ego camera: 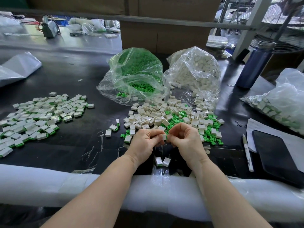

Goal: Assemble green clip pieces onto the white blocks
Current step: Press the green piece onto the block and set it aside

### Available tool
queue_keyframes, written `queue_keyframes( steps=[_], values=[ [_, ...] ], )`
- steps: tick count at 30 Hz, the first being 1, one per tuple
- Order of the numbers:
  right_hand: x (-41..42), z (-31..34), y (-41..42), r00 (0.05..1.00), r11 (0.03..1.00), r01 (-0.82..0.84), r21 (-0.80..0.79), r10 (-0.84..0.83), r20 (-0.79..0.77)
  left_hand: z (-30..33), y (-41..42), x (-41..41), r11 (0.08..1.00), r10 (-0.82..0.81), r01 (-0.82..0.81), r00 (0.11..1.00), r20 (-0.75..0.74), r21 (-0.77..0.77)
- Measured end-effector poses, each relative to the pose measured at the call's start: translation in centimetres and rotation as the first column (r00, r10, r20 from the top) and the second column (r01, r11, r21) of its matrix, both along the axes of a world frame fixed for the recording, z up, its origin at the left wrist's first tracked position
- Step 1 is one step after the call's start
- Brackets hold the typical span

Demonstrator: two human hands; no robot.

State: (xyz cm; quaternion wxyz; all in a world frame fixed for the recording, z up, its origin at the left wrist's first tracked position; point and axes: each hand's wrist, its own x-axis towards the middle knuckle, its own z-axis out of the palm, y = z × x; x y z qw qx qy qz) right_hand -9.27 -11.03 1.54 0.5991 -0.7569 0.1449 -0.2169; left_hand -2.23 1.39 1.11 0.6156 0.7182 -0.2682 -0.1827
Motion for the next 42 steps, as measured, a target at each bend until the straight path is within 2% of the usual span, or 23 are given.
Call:
queue_keyframes(
  steps=[9,17,21,25,32,42],
  values=[
    [-0.17,0.02,-0.1,0.996,0.998,-0.064,0.013,0.065,-0.053,-0.08,0.05,-0.02,0.994,-0.034,0.027,0.997,0.065,0.103],
    [0.07,0.14,0.02,1.0,0.993,-0.007,0.12,0.007,0.005,0.41,0.04,-0.23,1.0,-0.006,0.005,0.994,0.107,0.011],
    [0.03,0.09,-0.03,1.0,0.991,0.013,0.131,-0.013,0.001,-0.02,0.15,-0.02,0.998,-0.013,-0.001,0.977,0.212,0.066],
    [-0.08,0.23,-0.04,1.0,0.976,-0.005,0.22,0.0,0.025,-0.12,-0.04,0.26,0.997,0.043,-0.056,0.979,0.198,0.059],
    [0.1,0.0,0.12,0.999,0.994,-0.003,0.11,0.009,-0.053,-0.19,0.05,0.3,0.993,-0.012,-0.006,0.988,0.151,0.117],
    [-0.09,0.17,0.09,0.992,0.997,-0.037,0.066,0.045,-0.119,-0.31,0.27,0.3,0.974,-0.048,0.003,0.98,0.192,0.226]
  ],
)
